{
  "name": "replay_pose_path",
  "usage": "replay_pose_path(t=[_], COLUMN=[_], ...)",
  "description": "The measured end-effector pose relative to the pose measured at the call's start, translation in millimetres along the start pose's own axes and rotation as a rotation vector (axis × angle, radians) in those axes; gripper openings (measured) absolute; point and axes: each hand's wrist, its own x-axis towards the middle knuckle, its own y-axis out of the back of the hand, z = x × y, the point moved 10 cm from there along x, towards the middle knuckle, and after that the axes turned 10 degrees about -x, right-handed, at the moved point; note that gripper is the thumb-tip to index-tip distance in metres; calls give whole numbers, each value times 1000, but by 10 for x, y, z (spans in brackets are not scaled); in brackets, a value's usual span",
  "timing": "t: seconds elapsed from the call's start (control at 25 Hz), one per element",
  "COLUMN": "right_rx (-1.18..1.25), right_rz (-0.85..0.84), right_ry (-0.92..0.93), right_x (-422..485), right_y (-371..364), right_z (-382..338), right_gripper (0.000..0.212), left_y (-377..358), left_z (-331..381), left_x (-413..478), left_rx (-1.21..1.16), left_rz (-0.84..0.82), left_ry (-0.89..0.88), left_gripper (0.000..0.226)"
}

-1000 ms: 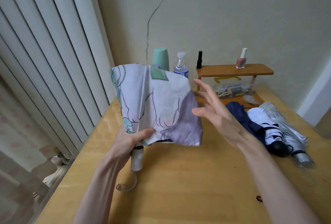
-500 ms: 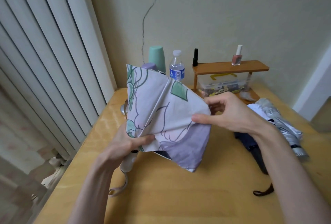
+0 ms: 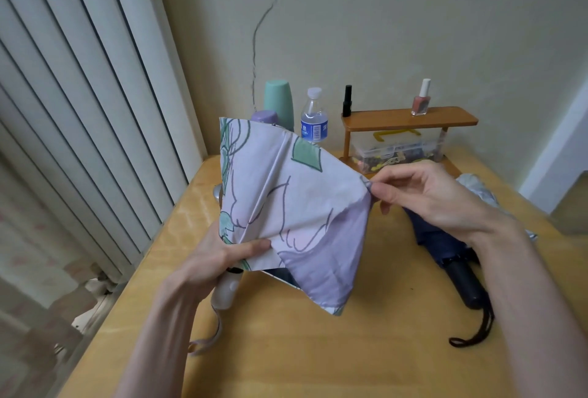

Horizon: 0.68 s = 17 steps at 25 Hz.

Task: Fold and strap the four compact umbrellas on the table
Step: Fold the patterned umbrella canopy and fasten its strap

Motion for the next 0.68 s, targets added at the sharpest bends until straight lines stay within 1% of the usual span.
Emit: replay_pose_path(t=[0.08, 0.16, 0.28, 0.36, 0.48, 0.56, 0.68], right_rx=[7, -5, -56, -41, 31, 25, 4], right_rz=[124, 203, 223, 244, 307, 352, 390], right_ry=[-1, -32, -55, -75, -100, -77, -76], right_x=[57, 103, 126, 134, 158, 176, 177], right_y=[90, 142, 136, 111, 81, 98, 129], right_z=[49, 143, 216, 241, 212, 154, 122], right_gripper=[14, 10, 14, 17, 10, 1, 18], left_y=[-12, -55, -145, -165, -169, -155, -201], left_z=[-21, -17, -28, -39, 6, 15, -9], left_x=[-14, -39, -67, -41, -15, -25, -69], left_rx=[-27, -46, -54, -49, -30, -35, -63], left_rz=[-22, -49, -89, -89, -76, -89, -126], left_ry=[18, 26, 29, 28, -2, -5, 25], left_gripper=[71, 68, 65, 63, 62, 62, 57])
